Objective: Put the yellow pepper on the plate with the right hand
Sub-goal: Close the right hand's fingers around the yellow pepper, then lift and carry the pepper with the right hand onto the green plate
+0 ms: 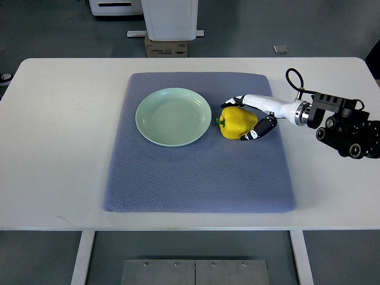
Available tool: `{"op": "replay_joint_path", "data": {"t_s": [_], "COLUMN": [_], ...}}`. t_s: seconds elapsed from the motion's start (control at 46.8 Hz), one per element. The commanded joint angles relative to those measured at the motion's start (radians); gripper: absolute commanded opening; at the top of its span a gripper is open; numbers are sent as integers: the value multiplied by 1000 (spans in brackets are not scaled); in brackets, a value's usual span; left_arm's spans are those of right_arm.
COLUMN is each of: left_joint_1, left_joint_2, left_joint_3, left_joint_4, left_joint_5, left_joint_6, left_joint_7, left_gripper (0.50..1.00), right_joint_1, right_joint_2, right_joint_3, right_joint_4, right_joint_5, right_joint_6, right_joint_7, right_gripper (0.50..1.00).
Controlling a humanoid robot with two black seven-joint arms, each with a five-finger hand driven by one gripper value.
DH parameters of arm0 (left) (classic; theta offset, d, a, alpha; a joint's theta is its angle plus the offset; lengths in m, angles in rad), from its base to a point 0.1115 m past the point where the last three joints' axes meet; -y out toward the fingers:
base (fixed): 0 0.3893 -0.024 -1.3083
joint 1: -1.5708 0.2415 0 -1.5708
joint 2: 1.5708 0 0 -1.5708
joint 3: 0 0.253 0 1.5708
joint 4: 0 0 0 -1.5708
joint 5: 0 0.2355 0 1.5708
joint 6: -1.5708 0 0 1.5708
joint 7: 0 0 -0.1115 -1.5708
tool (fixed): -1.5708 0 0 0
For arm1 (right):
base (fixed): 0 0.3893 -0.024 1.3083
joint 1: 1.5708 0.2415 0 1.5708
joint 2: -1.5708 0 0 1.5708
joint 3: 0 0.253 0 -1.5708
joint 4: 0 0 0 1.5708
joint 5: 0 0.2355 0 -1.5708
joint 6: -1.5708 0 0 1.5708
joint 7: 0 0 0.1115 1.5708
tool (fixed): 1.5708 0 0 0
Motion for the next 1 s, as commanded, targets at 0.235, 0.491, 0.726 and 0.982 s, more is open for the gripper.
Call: {"op": "replay_joint_path", "data": {"t_s": [0.235, 0.491, 0.726, 0.982], "left_joint_1": [0, 0, 0, 0], "left_joint_2": [0, 0, 0, 0], "left_joint_3": [0, 0, 0, 0], "left_joint_4": [0, 0, 0, 0], "left_joint_5": [0, 0, 0, 0], "left_joint_6": [0, 0, 0, 0], "left_joint_7": [0, 0, 0, 0], "left_gripper": [1000, 1000, 1000, 1000], "right_joint_1": [0, 0, 3, 46], "right_joint_2": [0, 8, 8, 23], "right_joint_3": [-19, -20, 61, 95], "right_joint_4": [-1, -4, -5, -9], "right_joint_5": [0, 3, 17, 17], "right_joint_6": [0, 0, 2, 3], "right_joint_7": [8, 9, 11, -6], "right_gripper": [644, 500, 500, 500]}}
